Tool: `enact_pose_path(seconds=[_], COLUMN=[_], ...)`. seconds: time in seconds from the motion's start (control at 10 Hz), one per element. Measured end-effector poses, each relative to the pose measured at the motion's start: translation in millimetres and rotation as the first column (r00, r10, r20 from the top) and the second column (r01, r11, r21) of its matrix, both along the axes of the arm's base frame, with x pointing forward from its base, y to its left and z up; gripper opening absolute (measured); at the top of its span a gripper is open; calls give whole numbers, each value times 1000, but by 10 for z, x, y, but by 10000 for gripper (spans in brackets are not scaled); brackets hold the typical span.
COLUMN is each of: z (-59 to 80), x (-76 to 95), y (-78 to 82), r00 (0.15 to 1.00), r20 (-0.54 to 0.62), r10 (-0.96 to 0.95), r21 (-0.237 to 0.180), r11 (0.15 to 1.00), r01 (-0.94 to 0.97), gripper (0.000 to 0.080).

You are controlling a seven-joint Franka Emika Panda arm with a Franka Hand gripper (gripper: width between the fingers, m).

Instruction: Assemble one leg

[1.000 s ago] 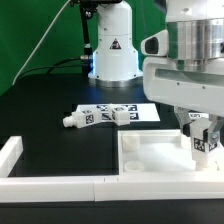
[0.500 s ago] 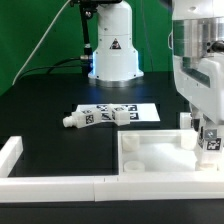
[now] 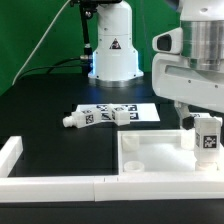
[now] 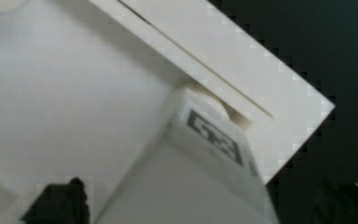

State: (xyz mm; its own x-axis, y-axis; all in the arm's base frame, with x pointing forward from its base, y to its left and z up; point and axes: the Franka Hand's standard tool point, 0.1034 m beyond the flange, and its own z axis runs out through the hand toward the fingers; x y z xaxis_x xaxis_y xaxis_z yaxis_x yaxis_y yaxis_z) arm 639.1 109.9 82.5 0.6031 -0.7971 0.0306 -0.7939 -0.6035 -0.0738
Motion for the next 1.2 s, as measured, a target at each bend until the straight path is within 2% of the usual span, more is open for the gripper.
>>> enact_pose_path(seconds=[0.1,0.5,0.6,0.7,0.9,1.0,1.1,1.2], z=[36,17,7,-8,-11,-11,-13,-15], x=[-34,-63,-60,-70,-70,-70,-71,-72], y=[-21,-48,4,97,120,118,118,120], r00=[999,969,905,852,847,848,855,891], r20=[44,40,22,6,22,22,23,28], r10=[10,243,425,523,530,530,518,454], r21=[-4,-39,-82,-93,-99,-99,-97,-89], r11=[1000,970,903,849,845,845,852,888], r01=[-10,-241,-422,-520,-526,-526,-514,-450], gripper=[647,649,649,649,649,558,558,344])
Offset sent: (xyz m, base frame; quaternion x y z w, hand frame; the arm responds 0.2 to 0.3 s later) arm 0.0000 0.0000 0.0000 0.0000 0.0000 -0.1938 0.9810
